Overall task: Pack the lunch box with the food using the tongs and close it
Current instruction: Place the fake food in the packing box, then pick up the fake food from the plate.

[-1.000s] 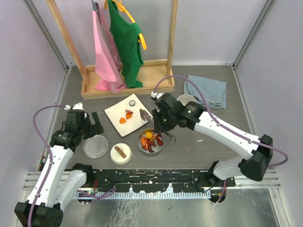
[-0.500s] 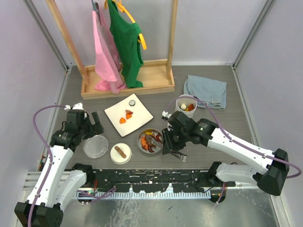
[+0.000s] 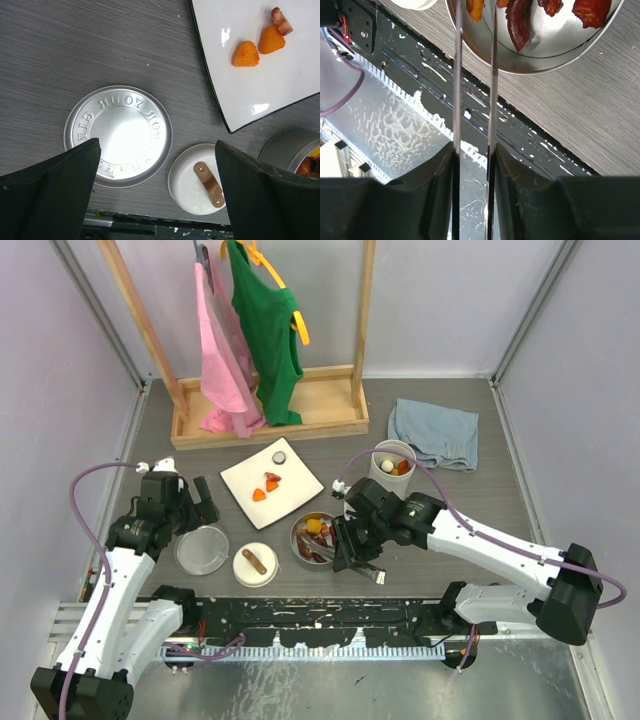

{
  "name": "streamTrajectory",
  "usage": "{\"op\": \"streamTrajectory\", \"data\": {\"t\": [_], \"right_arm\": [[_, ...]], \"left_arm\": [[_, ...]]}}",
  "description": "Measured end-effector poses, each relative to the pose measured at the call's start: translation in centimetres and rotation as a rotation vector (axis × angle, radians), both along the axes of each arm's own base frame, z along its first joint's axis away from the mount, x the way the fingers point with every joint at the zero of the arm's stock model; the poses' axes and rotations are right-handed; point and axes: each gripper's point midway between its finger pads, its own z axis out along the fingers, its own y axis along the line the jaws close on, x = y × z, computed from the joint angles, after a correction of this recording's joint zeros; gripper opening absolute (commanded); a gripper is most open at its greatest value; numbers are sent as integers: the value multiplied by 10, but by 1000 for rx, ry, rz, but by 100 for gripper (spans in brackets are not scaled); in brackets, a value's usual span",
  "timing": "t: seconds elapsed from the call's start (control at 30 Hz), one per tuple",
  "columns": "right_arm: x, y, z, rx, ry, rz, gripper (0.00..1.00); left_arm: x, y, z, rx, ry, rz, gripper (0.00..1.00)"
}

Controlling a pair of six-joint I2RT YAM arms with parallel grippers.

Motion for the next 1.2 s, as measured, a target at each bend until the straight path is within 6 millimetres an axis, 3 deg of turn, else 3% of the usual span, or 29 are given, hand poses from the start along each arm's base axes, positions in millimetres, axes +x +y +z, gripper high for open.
{"op": "streamTrajectory", "data": {"t": [0.3,0.8,0.93,1.2], "right_arm": [[13,-11,0,-48,-76,-56,48],[60,-12,55,-35,-284,-175,50],[77,0,52,-88,-298,-173,50],[117,35,16,-247,-293,-105,51]], "left_arm": [[0,0,0,0,2,0,98],[0,0,0,0,2,0,98],[0,0,0,0,2,0,98],[0,0,0,0,0,0,98]]}}
